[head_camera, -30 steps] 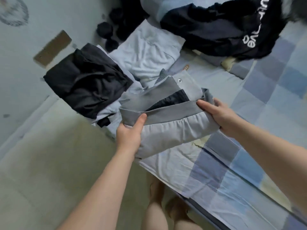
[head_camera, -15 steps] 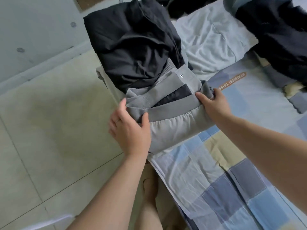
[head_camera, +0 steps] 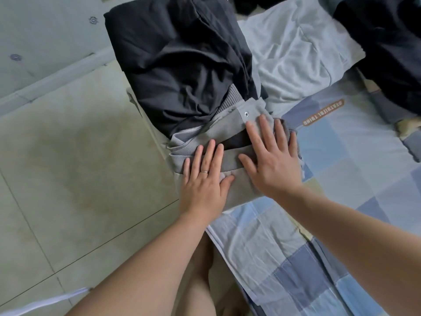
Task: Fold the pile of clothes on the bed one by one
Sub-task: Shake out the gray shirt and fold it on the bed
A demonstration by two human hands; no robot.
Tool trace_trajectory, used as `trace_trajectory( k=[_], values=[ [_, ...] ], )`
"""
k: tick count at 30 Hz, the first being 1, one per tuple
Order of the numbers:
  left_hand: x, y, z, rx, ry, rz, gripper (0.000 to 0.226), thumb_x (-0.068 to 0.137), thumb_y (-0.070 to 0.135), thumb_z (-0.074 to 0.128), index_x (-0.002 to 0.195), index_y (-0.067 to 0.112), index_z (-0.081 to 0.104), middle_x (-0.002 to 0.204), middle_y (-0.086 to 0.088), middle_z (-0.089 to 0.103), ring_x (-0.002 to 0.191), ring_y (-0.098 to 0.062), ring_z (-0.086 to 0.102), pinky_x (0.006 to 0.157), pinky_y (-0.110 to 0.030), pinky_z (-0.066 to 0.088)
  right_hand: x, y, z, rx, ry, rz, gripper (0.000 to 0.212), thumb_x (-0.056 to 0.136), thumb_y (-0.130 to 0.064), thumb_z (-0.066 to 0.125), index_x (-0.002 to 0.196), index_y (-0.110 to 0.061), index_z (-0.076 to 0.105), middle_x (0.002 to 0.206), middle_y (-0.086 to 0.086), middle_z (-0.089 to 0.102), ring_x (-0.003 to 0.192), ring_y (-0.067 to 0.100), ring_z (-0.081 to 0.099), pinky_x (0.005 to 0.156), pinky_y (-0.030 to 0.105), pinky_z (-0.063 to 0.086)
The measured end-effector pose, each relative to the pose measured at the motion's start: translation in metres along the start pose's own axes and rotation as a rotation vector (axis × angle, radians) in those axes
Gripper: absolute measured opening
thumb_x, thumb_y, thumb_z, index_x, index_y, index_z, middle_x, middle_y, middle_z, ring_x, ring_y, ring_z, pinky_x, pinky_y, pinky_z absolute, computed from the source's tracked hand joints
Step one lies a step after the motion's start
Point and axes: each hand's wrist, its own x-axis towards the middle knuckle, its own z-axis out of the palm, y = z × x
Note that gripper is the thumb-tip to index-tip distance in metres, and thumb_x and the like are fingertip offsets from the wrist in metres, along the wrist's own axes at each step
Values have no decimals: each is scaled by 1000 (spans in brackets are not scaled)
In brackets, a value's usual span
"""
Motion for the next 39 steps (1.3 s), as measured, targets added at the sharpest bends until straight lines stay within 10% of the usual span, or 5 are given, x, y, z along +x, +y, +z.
trace_trajectory(
  k=[23, 31, 39],
  values=[
    [21, 1, -4, 45, -101, -84, 77, 99, 58, 28, 162, 19, 7, 170, 3, 5, 156, -20, 7, 125, -48, 10, 32, -1, -7, -9, -261, 57, 75, 96, -66, 33, 157, -46, -7, 168, -7, -8, 155, 28, -8, 121, 61, -1],
    [-11, 63, -56, -1, -82, -27, 96, 84, 28, 76, 160, 12, 21, 169, -9, 6, 156, -28, 6, 124, -51, 8, -23, 31, -98, 197, -237, -11, 72, 100, -50, 44, 158, -44, 2, 168, -13, -7, 155, 21, -9, 125, 50, 1],
    [-10, 200, -71, -135, -169, 321, 72, 97, 49, 37, 161, 25, 15, 169, 2, -6, 155, -17, -12, 126, -43, -1, -149, 137, -150, 146, -194, 283, 71, 102, -52, 39, 158, -43, -4, 167, -13, -9, 155, 22, -10, 124, 50, 4]
  ],
)
